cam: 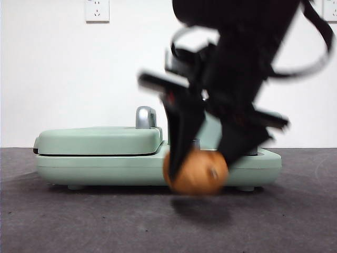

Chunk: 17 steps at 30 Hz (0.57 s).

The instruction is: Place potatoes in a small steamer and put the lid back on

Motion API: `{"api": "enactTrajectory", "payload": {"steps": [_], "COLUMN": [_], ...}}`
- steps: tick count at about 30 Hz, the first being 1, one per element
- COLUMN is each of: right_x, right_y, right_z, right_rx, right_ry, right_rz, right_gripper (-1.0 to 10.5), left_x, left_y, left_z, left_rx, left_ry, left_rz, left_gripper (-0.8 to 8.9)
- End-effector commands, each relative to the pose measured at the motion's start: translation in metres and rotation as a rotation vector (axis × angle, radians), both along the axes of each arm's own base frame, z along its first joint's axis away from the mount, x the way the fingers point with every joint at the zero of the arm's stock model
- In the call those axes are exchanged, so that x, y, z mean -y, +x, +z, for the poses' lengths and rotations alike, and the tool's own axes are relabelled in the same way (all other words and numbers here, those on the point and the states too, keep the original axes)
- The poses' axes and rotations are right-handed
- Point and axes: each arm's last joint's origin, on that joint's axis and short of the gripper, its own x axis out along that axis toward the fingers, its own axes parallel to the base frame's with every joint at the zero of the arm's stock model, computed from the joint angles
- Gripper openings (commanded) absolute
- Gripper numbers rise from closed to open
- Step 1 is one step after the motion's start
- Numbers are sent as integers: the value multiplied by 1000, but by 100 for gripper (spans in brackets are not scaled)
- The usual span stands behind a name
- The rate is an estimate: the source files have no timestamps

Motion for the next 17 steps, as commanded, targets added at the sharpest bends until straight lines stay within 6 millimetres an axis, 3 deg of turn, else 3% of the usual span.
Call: {"api": "enactTrajectory", "payload": {"steps": [1,7,10,14,17], "right_x": [-9,5,17,28,32], "right_y": [12,48,73,115,155], "right_z": [39,112,134,148,140], "right_rx": [51,199,252,285,280], "right_ry": [9,-2,-11,-46,-77], "right_rz": [48,53,34,8,-6], "right_gripper": [101,101,101,101,101], "left_x": [-4,-6,-6,-6,-6], "left_y": [-3,-1,0,0,0], "left_z": [10,11,12,12,12], "left_rx": [60,70,82,83,82], "left_ry": [-27,-33,-41,-42,-41], "left_rz": [-4,12,12,12,12], "left_gripper": [15,15,15,15,15]}}
